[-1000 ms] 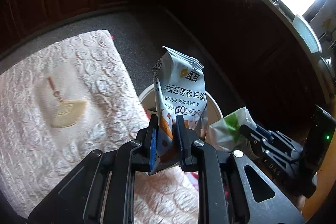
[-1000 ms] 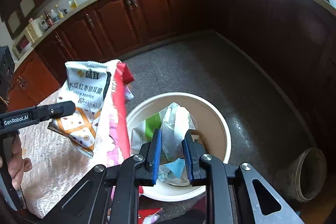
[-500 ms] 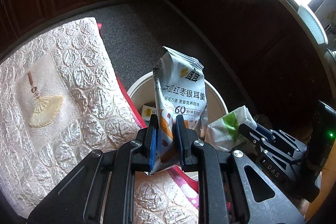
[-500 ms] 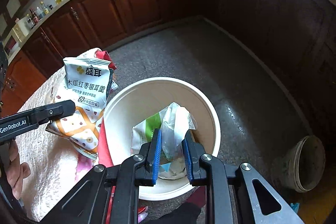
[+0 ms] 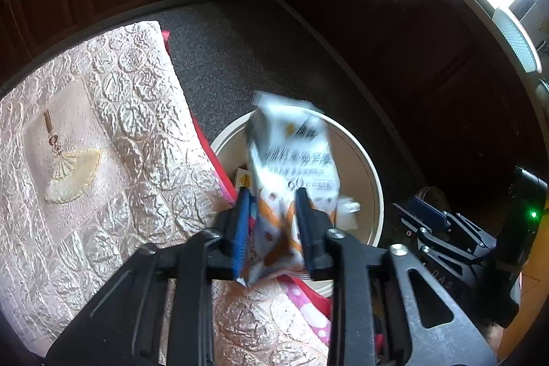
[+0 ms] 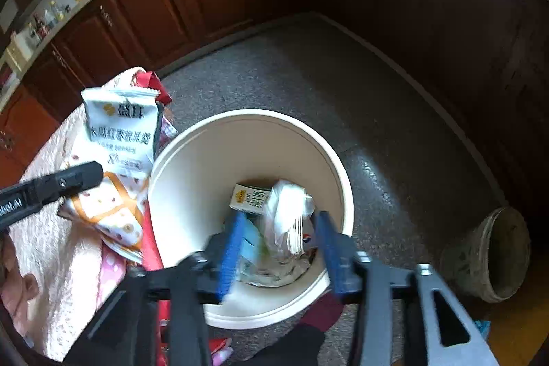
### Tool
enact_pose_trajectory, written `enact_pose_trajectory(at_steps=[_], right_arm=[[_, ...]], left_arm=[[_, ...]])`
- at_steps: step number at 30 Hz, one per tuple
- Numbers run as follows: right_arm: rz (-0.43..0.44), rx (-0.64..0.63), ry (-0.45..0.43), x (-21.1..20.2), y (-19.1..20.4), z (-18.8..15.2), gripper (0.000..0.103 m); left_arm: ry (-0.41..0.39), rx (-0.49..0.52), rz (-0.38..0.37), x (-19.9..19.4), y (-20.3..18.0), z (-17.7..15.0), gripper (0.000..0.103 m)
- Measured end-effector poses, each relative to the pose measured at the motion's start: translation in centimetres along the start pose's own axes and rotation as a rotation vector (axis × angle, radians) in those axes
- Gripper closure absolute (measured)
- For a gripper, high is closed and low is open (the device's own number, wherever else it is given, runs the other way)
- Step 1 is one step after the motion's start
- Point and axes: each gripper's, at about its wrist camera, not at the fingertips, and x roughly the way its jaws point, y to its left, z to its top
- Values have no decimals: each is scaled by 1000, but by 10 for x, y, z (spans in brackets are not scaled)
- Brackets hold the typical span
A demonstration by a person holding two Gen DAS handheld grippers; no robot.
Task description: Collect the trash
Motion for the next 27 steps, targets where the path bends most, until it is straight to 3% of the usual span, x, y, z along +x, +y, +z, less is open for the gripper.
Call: enact_pose_trajectory(at_steps=[2, 6, 12, 16, 27], right_arm=[[-5, 8, 0, -1, -2, 0, 58], [-5, 25, -15, -5, -2, 2, 58], [-8, 28, -42, -14, 7, -6, 52], [0, 24, -74, -25, 17, -10, 40], [7, 1, -154, -61, 47, -20, 39]], left_arm=[[5, -6, -11, -1, 3, -2, 55], [-6, 0, -7, -7, 4, -8, 49], [-53, 26, 27, -25, 6, -17, 48], [-102, 42, 67, -42, 7, -24, 48], [-201, 71, 126, -92, 3, -41, 48]])
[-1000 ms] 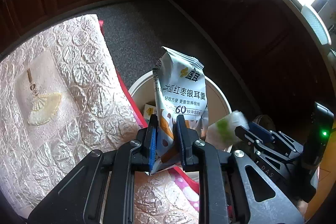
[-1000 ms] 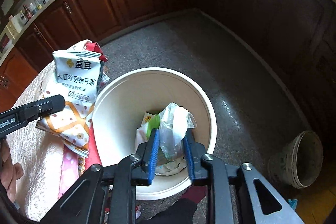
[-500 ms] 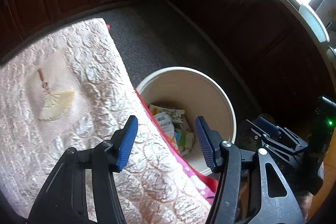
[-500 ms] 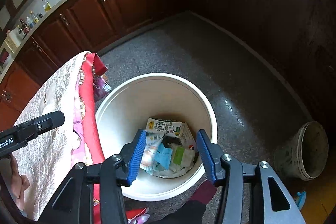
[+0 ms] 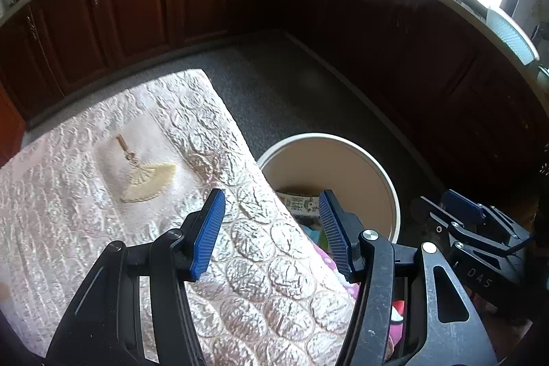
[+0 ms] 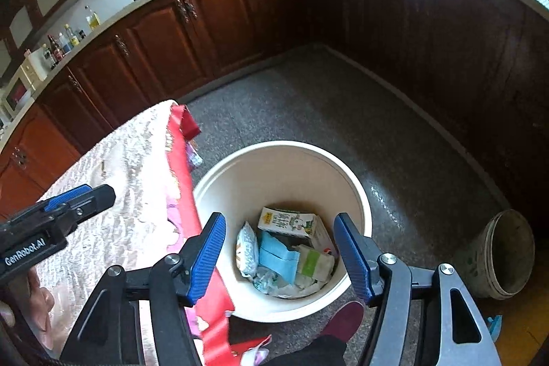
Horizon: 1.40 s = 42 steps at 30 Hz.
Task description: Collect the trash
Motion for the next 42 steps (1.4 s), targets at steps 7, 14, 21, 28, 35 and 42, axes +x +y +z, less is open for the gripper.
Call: enact_pose_trajectory(at_steps=[7, 14, 21, 28, 35, 42], right_arm=[[10, -6, -70, -30, 16, -3, 25], [-4, -27, -144, -61, 32, -6, 18], [-26, -35, -211, -89, 49, -12, 11], [-33, -25, -287, -115, 59, -19, 2], [-33, -33, -306, -128, 65, -26, 1], [-39, -40, -324, -139, 68, -32, 1]], left_arm=[[-80, -3, 27, -33, 1, 2, 48], [-170, -7, 71, -59, 17, -5, 27], [-247, -33, 89, -94, 34, -17, 27], [-319, -37, 102, -125, 43, -29, 27], [-364, -43, 126, -141, 48, -39, 27], [-364, -60, 112, -144, 51, -45, 27]])
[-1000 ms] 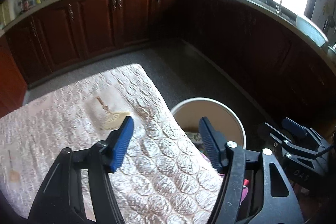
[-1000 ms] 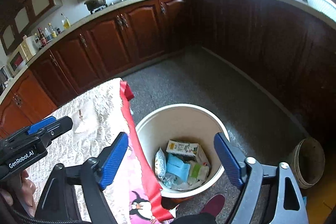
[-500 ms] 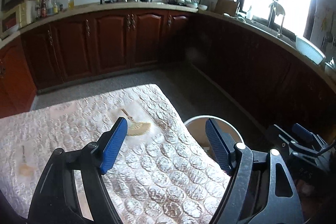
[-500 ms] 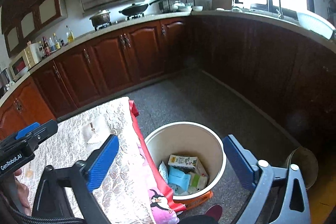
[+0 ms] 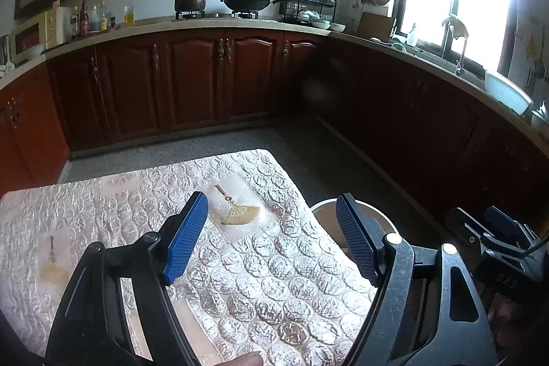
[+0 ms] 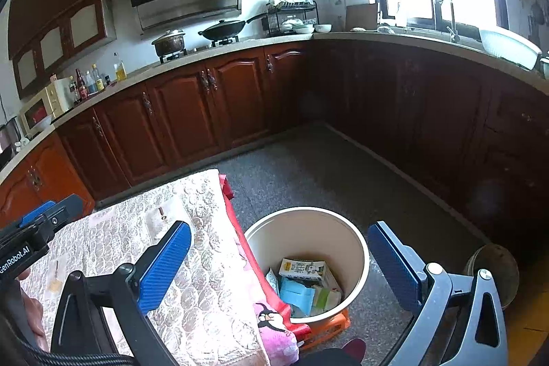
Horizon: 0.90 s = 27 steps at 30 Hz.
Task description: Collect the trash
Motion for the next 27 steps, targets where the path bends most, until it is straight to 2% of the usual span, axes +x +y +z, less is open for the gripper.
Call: enact_pose_trajectory(at_steps=[27], right_arm=[[-8, -27, -59, -16, 5, 6, 1]], left_arm=[[-50, 8, 11, -17, 5, 0, 27]])
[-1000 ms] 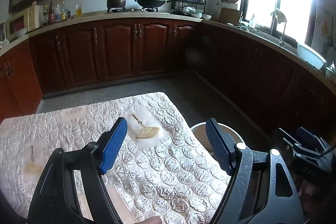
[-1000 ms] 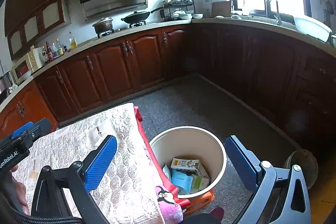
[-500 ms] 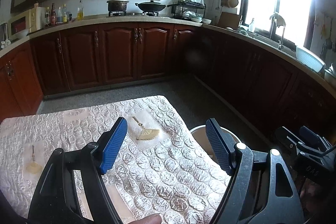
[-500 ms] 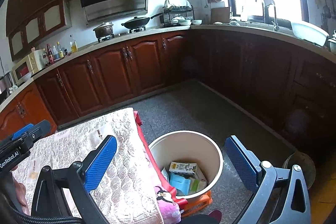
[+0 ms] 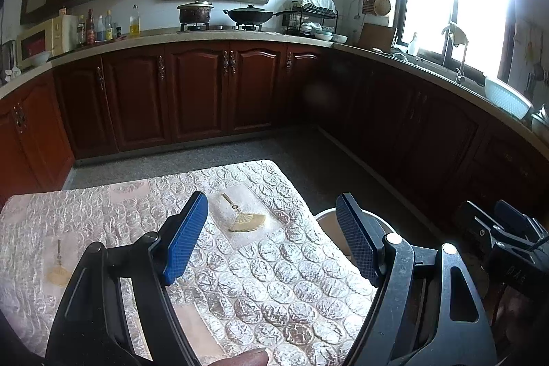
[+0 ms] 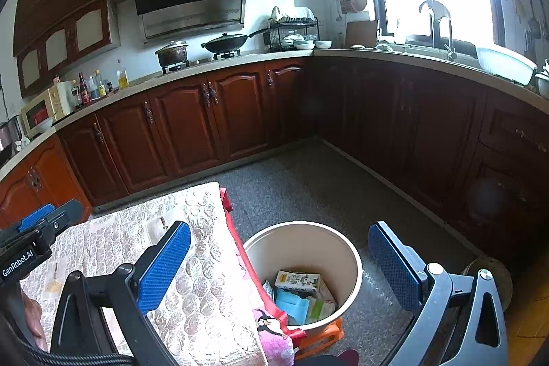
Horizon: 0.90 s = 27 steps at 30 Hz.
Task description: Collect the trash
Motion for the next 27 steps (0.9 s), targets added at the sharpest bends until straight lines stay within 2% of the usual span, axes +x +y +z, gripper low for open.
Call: enact_pose_trajectory(at_steps=[27], right_arm=[[-2, -23, -9, 1, 3, 1, 0]], left_arm=[[-4, 6, 17, 2, 2, -4, 27]])
